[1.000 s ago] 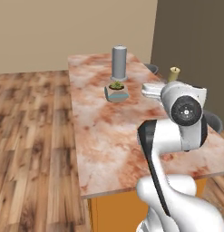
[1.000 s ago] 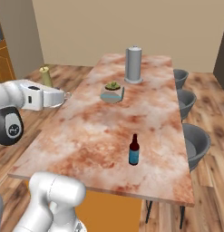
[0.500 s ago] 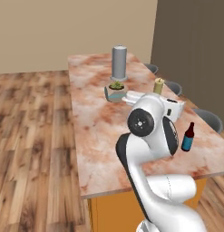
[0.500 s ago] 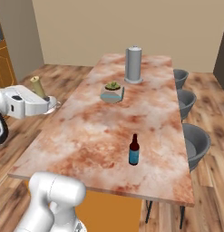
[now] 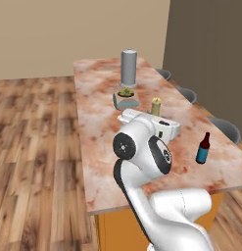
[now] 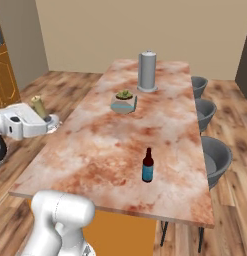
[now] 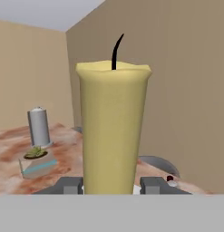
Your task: Get the candle and the beer from the cabinet and move them to the dining counter.
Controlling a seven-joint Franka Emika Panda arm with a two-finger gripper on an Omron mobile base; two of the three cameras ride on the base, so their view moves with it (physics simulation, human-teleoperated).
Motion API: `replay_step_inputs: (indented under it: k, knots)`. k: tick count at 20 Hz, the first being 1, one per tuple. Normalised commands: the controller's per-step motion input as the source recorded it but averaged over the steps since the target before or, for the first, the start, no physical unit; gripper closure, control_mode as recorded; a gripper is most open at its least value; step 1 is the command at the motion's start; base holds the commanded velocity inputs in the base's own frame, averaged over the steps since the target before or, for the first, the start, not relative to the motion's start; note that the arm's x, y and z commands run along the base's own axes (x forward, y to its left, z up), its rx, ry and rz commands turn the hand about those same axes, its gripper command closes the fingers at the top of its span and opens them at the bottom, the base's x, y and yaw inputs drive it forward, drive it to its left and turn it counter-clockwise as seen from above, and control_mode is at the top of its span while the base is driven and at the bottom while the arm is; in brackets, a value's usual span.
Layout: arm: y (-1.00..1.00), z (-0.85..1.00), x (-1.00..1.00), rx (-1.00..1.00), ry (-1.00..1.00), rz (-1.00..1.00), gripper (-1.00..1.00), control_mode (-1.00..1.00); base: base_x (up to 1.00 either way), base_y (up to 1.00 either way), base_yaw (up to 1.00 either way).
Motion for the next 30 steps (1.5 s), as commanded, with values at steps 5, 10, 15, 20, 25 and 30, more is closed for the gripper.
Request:
replay_step_inputs:
  k: [5,10,15,20,25,30]
  knots:
    - [0.35,-0.25,0.32,0.00,0.00,-0.38,1.00,-1.00,0.00,0.00,0.00]
    - [0.12,-0.24,0.36,0.00,0.00,-0.38,1.00,-1.00,0.00,0.00,0.00]
    - [-0.01,-0.26,0.38,0.01,0.00,-0.36,1.00,-1.00,0.00,0.00,0.00]
    - [-0.04,-0.27,0.33,0.01,0.02,-0.29,1.00,-1.00,0.00,0.00,0.00]
    - [-0.13,-0.28,0.09,0.11,0.01,-0.19,1.00,-1.00,0.00,0.00,0.00]
    - [-0.27,-0.41,0.02,0.11,0.00,-0.05,1.00,-1.00,0.00,0.00,0.00]
